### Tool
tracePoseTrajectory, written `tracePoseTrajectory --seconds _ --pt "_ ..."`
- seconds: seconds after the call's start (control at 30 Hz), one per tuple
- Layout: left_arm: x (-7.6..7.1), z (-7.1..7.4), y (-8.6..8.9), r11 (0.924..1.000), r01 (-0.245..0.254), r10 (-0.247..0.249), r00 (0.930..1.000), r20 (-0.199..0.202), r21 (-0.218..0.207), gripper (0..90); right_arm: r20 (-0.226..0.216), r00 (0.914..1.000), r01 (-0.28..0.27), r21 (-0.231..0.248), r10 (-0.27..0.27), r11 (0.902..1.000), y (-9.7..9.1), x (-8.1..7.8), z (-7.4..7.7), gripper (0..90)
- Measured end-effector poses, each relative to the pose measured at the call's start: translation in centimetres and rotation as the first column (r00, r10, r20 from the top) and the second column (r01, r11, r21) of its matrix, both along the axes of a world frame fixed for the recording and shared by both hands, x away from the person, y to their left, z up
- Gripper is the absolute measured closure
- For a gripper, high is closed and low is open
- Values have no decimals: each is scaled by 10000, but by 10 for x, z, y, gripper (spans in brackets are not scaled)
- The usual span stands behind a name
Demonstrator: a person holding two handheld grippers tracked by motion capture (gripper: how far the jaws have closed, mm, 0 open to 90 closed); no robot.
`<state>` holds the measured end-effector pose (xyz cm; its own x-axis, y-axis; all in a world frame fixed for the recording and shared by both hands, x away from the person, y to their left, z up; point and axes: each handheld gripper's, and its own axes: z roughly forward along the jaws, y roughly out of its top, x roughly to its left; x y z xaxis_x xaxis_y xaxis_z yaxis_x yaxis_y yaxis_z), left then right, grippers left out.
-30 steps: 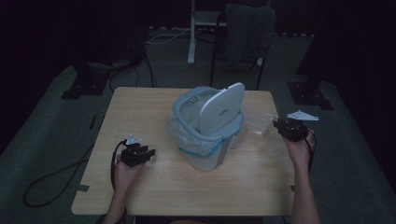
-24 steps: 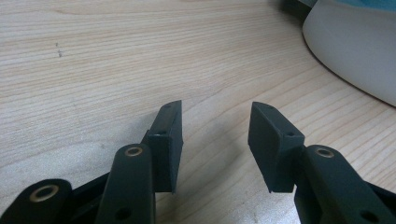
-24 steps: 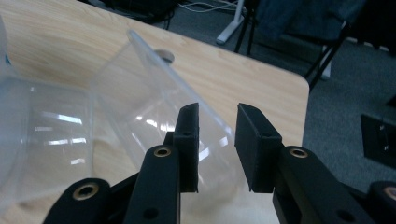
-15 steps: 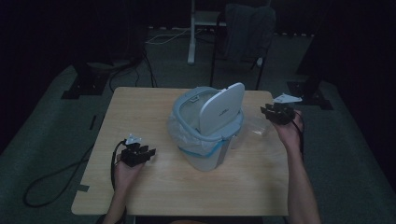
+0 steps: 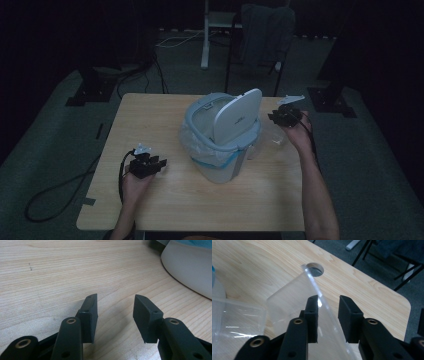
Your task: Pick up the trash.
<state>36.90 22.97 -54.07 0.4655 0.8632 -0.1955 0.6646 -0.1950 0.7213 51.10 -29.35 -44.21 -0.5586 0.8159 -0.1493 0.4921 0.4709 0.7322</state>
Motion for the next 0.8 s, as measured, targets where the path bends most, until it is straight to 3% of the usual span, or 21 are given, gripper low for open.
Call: tracePoseTrajectory --seconds 0.43,0.63,0.8 --pt "-1 0 0 9999 39 -39 10000 -10 93 554 -434 9986 304 -319 -317 9990 -4 7 5 782" --pt "-1 1 0 10000 34 -34 10000 -19 80 555 -473 9969 611 -304 -625 9977 -10 8 8 858" --pt "-1 0 0 10000 24 -24 10000 -22 51 555 -424 9968 655 -470 -675 9967 -12 7 9 859"
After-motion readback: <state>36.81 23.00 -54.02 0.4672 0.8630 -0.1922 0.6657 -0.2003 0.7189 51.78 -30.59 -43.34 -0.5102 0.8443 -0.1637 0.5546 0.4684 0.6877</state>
